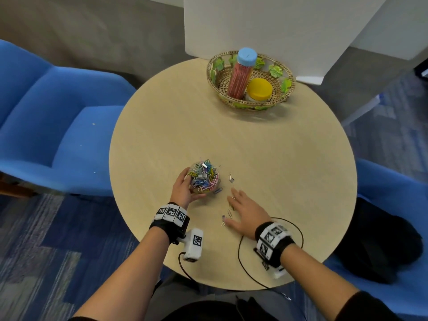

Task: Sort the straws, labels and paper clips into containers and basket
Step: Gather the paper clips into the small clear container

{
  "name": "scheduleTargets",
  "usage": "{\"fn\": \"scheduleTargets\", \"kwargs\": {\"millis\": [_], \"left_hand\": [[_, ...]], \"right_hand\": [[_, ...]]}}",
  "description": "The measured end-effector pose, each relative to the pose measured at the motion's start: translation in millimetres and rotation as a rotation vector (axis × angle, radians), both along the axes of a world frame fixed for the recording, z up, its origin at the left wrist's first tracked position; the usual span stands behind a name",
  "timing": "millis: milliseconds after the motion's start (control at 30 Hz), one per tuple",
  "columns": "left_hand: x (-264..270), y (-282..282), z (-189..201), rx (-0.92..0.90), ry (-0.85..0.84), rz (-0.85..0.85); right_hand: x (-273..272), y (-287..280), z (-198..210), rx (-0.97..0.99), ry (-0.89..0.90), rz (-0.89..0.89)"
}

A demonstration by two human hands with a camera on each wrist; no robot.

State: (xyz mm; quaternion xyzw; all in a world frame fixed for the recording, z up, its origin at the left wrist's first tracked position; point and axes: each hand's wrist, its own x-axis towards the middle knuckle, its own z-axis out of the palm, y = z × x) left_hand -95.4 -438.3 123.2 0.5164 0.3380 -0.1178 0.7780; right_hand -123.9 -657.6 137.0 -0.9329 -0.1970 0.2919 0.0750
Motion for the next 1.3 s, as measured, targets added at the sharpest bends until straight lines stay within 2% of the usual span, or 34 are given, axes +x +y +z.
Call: {"fn": "scheduleTargets", "kwargs": {"millis": [100, 233, 433, 533, 700, 767, 833, 867, 933, 1000, 1067, 1167, 1233, 1300], "left_hand": [[-1, 2, -1, 0.005, 0.006, 0.002], [-1, 4, -1, -0.006, 0.007, 0.004], [-2, 6, -7, 0.013, 0.028, -0.001], [-2, 2, -8, 0.025, 0.026, -0.015], [-7, -7, -8, 0.035, -0.003, -0.060], [-8, -10, -9, 0.036, -0.011, -0.076], [-9, -12, -11, 0.040, -0.011, -0.088], [-9, -13, -11, 0.037, -0.012, -0.089], [-9, -16, -11, 0.034, -0.014, -0.101], [-8, -20, -10, 0.033, -0.017, -0.115], [-8, -22, -9, 0.026, -0.017, -0.114], [-6, -21, -12, 0.021, -0.013, -0.109], [-5, -19, -15, 0.020, -0.008, -0.103], [-2, -16, -16, 0.017, -0.009, -0.101]], "right_hand": [[-20, 8, -8, -0.030, -0.083, 0.032], [-18, 11, -17, -0.006, -0.310, 0.080], [7, 13, -14, 0.036, -0.273, 0.028], [21, 15, -5, 0.134, -0.197, -0.177], [24, 12, -4, 0.428, -0.050, -0.764], [25, 15, -3, 0.617, 0.096, -1.057], [30, 22, 6, 0.899, 0.268, -1.288], [34, 25, 12, 0.987, 0.297, -1.309], [45, 32, 22, 1.033, 0.270, -1.207], [53, 37, 33, 0.942, 0.175, -0.999], [58, 35, 40, 0.752, 0.051, -0.785], [55, 17, 45, 0.542, -0.119, -0.690], [48, -1, 41, 0.316, -0.062, -0.666], [35, -18, 33, 0.066, 0.106, -0.668]]}}
